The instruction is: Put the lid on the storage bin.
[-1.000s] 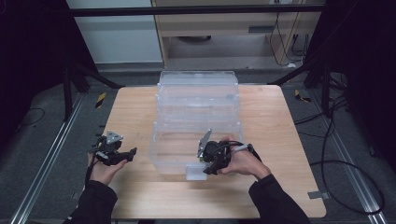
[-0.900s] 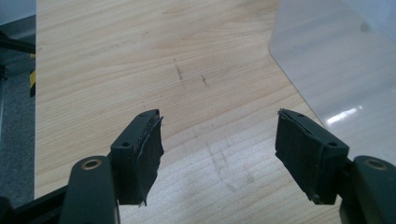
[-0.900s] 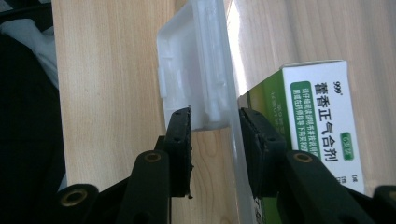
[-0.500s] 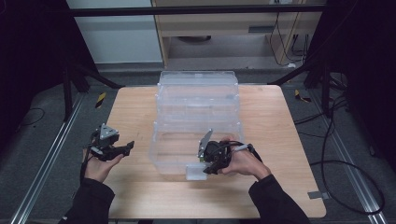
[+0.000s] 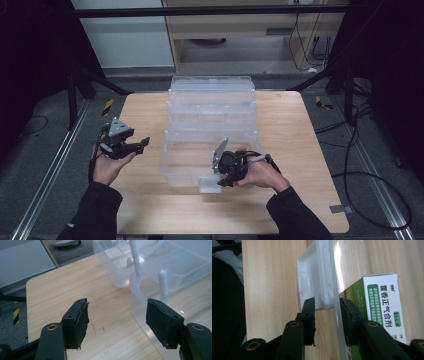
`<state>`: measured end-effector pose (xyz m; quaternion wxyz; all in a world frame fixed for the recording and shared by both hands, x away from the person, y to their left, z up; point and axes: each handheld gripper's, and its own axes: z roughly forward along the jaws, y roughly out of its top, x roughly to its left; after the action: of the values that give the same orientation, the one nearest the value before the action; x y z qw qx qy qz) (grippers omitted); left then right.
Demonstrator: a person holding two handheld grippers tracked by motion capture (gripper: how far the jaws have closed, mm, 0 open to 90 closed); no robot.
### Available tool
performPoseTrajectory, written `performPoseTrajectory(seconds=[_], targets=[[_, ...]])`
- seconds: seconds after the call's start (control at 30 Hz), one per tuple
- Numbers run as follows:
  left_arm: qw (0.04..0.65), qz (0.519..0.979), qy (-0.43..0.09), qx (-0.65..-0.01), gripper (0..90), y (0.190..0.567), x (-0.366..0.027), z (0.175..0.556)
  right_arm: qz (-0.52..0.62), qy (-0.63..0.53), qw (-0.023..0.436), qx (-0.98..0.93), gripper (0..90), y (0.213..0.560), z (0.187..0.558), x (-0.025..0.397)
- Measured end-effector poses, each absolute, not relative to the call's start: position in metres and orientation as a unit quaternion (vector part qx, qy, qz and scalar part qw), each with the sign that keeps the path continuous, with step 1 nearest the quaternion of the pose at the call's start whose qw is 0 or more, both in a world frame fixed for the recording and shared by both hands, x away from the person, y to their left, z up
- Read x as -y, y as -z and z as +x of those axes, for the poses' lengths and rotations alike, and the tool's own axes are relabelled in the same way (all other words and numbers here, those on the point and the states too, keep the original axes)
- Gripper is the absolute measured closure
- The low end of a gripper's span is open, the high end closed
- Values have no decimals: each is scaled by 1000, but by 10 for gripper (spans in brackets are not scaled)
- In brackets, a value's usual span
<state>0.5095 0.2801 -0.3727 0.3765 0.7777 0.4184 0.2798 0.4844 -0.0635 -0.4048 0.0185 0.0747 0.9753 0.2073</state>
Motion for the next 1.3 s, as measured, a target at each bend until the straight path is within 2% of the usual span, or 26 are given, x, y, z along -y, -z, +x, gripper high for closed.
performPoseTrajectory(seconds=[0.6,1.03,1.3], targets=[[391,797,-275,-370,337,347,-253,532,73,-208,17,-975,669,405,485,64],[394,821,-278,-306,347,324,-244,545,73,-209,16,-975,669,405,485,64],[387,842,-260,-272,346,315,-229,551,72,-210,15,-975,670,405,485,64]])
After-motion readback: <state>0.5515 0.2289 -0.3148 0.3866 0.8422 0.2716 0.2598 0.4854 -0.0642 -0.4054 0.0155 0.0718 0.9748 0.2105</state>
